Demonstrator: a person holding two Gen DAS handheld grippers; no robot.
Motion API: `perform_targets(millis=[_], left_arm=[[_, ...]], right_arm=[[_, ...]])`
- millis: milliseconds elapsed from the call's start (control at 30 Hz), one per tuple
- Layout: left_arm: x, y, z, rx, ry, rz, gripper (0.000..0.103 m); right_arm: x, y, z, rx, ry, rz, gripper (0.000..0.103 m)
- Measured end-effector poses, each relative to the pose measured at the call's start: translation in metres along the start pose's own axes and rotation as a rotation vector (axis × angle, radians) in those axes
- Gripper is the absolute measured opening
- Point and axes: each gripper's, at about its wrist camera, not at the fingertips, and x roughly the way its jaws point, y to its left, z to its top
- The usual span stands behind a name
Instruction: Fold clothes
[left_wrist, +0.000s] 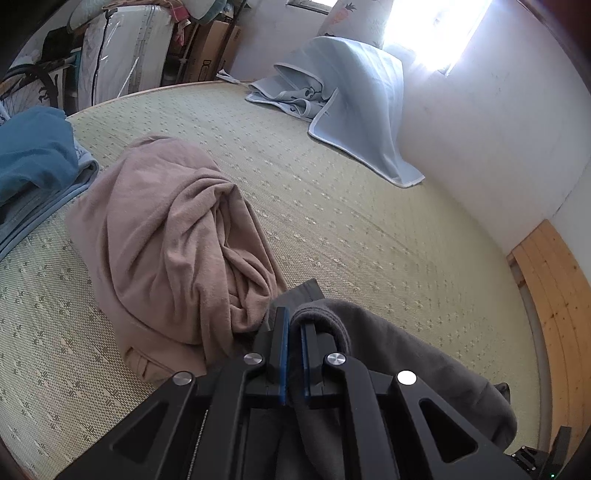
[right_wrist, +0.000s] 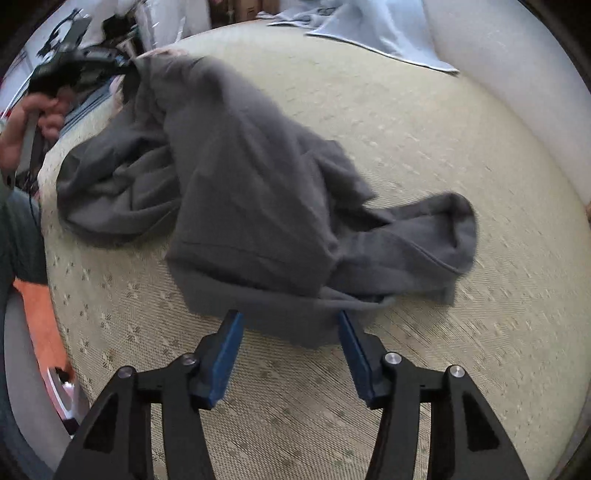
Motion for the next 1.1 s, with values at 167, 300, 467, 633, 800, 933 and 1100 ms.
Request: perform_targets(millis=[167,300,467,633,800,933,1100], left_arm=[[0.000,0.000,0.000,-0.006,0.000,0.003,0.005],[0.000,0.001,0.000,-0.010,0.001,0.000,0.005],[0.000,0.002,0.000,-0.012,0.006,0.000,0.005],[-0.001,0.000,-0.001,-0.010,0.006,0.000,0.005],[0.000,-0.002,-0.001,-0.004,0.010,0.000,0.005],[0.001,-0.003,-0.001,-0.002,0.012,0.000,0.005],[0.000,-0.002,-0.001,-0.012,0.013,-0.001,0.005]], right_arm=[[-0.006,-0.003,0.009,-0.017,-0.036,-0.095,0.001],[-0.030,-0.019,0.010,0.047,-0.134,-0.120,0.001],[-0.026,-0.022,-0.003,0.033,-0.082,-0.033,0.010],[-0.012,-0.030,-0.015,0.076,-0.017,-0.014,0.052],[-0.002,-0.035,-0.014,0.094,0.000,-0.001,0.052],[-0.006,-0.043,-0.007,0.104,-0.038,-0.040,0.051],[-0.017,-0.056,0.005,0.127,-0.107,-0.115,0.014]])
